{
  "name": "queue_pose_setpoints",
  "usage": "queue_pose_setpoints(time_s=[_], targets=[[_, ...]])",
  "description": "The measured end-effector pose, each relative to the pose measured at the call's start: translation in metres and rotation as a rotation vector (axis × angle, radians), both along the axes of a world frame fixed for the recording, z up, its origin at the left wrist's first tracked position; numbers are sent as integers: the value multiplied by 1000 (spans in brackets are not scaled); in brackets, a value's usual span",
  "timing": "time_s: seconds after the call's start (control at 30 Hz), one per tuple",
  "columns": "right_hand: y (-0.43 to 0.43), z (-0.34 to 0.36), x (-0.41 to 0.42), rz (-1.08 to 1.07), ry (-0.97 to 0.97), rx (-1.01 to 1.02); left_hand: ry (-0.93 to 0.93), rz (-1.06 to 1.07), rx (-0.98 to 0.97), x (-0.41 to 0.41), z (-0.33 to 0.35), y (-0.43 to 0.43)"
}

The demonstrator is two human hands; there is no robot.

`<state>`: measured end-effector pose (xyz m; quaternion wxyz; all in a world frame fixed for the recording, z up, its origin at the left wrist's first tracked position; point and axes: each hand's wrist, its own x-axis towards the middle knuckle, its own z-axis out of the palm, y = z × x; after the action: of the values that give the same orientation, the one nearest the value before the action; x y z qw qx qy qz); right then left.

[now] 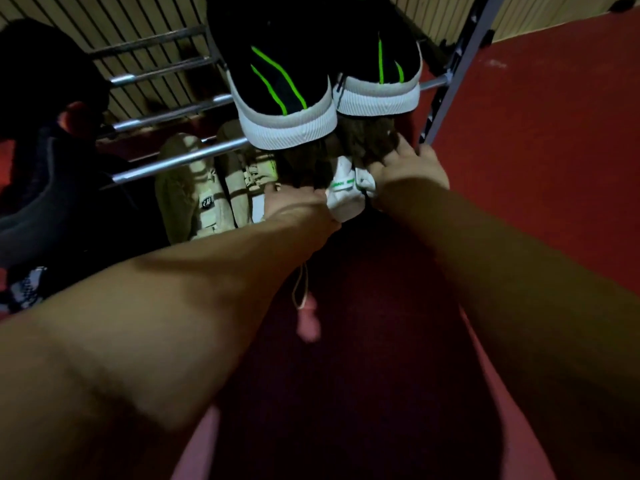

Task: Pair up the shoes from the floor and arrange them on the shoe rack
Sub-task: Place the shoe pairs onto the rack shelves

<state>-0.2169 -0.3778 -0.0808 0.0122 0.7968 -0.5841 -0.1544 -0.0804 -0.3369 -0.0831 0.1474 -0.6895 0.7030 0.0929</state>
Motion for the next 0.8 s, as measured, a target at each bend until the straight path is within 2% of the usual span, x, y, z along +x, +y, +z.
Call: queue_pose_setpoints(time_s=[0.03,0.1,0.2,0.37,0.53,0.6,0.67,0.8], targets=[[7,-6,-2,-47,-136,-106,-63,-54,2,4,-1,4],[25,-19,-6,-81,-280,-283,-35,-104,0,16,-8,10],[30,-33,-8,-70,-297,-350,115,-99,-17,31,-19,15],[24,-23,14,-134,-345,-376,160,-107,2,31,-19,11],[30,-24,19,-233,-327,-315,202,-104,-41,35,-20,13],[34,-30,16,-283,-265,-126,201,-79,-132,37,-21,20],[45,-21,18,-336,-271,-50,206,-11,-197,42,-21,31],[81,-6,29,-345,-288,-10,209,139,-138,47,-12,67]])
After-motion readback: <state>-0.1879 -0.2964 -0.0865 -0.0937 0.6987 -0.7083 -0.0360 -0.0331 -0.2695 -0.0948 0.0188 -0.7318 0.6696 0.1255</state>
